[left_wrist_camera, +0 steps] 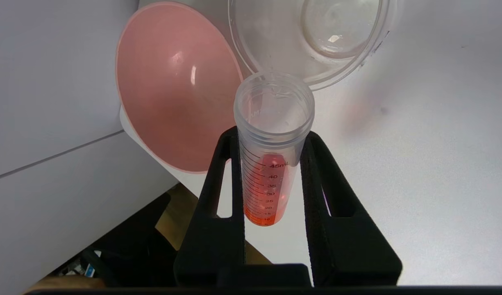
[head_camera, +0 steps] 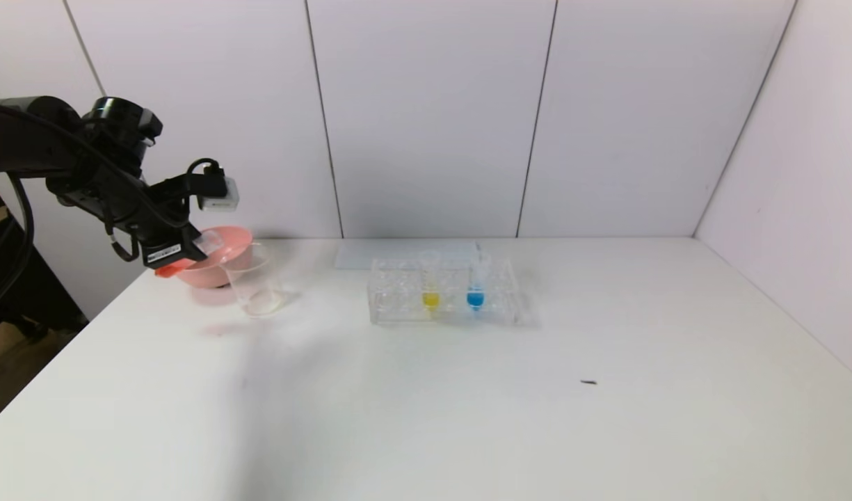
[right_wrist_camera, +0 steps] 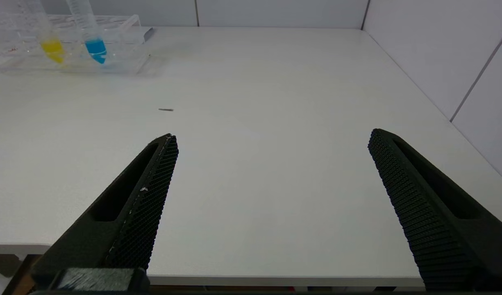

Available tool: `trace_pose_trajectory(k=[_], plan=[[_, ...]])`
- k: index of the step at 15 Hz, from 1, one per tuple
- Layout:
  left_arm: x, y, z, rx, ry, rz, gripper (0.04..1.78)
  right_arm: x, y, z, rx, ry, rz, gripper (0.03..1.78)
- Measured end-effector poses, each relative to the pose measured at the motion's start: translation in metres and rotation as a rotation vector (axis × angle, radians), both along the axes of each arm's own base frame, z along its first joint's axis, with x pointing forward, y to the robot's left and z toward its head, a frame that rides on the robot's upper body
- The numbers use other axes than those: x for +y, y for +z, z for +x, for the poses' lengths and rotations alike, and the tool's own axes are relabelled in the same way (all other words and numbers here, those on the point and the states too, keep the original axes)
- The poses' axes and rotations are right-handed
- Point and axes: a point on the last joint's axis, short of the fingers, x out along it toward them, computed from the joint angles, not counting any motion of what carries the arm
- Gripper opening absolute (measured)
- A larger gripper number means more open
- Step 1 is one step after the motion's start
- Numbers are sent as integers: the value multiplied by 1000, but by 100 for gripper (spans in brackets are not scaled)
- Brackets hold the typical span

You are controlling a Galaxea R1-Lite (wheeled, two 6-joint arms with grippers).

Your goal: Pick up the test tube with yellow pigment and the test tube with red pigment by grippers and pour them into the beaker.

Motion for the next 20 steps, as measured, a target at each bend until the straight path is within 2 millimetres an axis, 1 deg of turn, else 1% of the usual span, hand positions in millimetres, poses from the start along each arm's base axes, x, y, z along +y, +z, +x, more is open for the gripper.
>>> trace_pose_trajectory(k=[5,12,20], plan=[[-1,-1,2,3,-4,32,43,0,0,0,0,0,0,170],[-8,1,3,27,-19,66,43,0,0,0,0,0,0,170],[-11,-2,8,30,-9,111,43,0,0,0,0,0,0,170]])
